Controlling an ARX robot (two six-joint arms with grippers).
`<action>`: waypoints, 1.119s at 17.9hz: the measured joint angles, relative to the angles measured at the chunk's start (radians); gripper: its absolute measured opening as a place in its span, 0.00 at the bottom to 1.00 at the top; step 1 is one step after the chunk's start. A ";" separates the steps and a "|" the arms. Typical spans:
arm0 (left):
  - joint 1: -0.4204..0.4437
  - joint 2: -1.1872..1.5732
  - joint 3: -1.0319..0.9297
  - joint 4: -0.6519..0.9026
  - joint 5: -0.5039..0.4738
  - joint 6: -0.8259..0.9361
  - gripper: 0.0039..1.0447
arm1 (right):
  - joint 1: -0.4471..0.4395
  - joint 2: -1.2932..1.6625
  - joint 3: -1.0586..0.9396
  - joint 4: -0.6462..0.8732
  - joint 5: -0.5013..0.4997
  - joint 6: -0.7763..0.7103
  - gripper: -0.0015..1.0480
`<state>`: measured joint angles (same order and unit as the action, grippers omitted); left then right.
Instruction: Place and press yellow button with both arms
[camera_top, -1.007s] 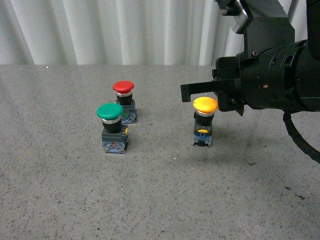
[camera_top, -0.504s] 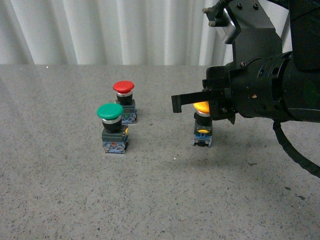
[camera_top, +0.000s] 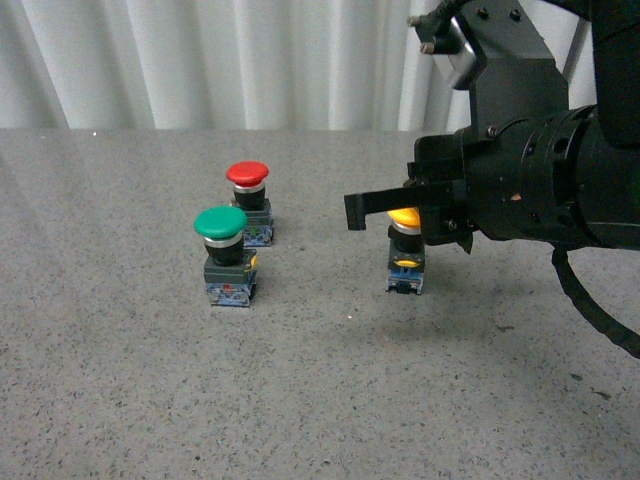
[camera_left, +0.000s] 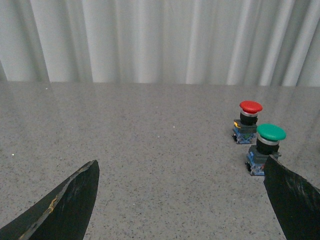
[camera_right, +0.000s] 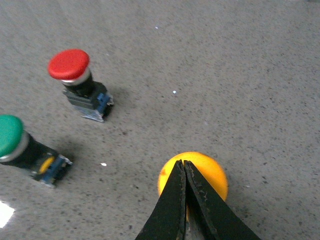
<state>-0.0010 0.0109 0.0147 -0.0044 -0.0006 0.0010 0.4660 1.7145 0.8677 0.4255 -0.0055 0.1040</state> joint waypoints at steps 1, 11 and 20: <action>0.000 0.000 0.000 0.000 0.000 0.000 0.94 | 0.002 -0.011 -0.005 0.029 -0.006 0.014 0.02; 0.000 0.000 0.000 0.000 0.000 0.000 0.94 | 0.019 -0.430 -0.202 0.164 -0.107 0.246 0.02; 0.000 0.000 0.000 0.000 0.000 0.000 0.94 | -0.472 -1.316 -0.708 -0.161 0.011 -0.087 0.02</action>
<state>-0.0010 0.0109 0.0147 -0.0044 -0.0002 0.0010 -0.0059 0.3985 0.1596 0.2642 0.0055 0.0174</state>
